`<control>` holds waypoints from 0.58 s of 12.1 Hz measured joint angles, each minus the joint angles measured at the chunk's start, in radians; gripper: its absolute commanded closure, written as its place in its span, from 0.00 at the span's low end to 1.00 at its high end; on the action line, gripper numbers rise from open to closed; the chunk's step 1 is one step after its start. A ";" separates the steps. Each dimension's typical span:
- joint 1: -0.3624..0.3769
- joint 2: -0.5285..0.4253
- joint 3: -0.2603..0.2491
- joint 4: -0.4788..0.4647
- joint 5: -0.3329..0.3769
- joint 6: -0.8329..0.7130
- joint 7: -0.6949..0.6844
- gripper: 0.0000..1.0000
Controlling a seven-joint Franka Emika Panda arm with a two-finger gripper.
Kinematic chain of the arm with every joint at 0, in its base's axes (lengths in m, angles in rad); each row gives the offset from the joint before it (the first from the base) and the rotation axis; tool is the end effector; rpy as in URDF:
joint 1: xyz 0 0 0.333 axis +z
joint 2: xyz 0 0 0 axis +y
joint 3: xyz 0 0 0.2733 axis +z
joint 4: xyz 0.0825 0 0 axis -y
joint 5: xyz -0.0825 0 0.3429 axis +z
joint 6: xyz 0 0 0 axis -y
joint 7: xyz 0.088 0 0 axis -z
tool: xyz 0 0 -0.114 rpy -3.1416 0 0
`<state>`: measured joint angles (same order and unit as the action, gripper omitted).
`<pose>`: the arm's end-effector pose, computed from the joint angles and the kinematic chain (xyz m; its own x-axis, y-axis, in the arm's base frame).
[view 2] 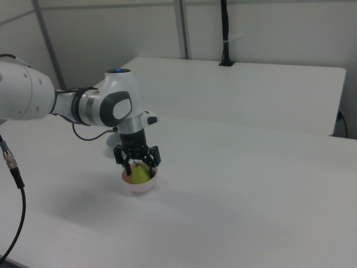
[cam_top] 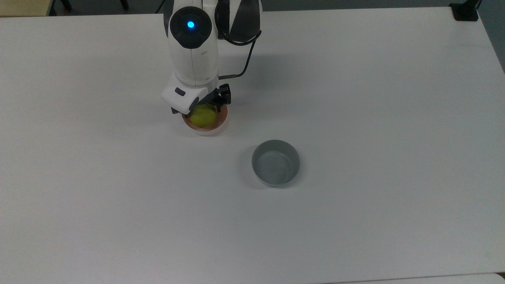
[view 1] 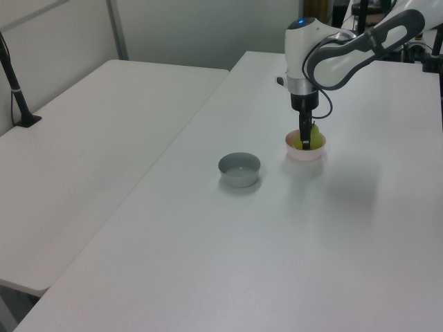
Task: Pick up a pear from the bowl
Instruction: 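Close the gripper around the yellow-green pear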
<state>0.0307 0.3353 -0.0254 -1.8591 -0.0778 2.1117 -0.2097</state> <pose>0.5728 -0.0004 0.3100 0.9627 0.2523 -0.0971 0.2581 -0.9647 0.0524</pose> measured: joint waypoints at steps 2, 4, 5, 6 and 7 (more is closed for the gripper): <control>0.002 0.002 0.000 0.001 0.000 0.000 0.000 0.37; 0.003 0.002 0.000 0.002 -0.004 0.001 0.000 0.43; 0.004 0.002 0.000 0.002 -0.006 0.001 0.000 0.43; 0.004 0.002 0.000 0.002 -0.006 0.001 0.000 0.43; 0.004 0.002 0.000 0.002 -0.006 0.001 0.000 0.43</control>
<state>0.0347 0.3370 -0.0251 -1.8568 -0.0841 2.1123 -0.2096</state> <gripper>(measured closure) 0.251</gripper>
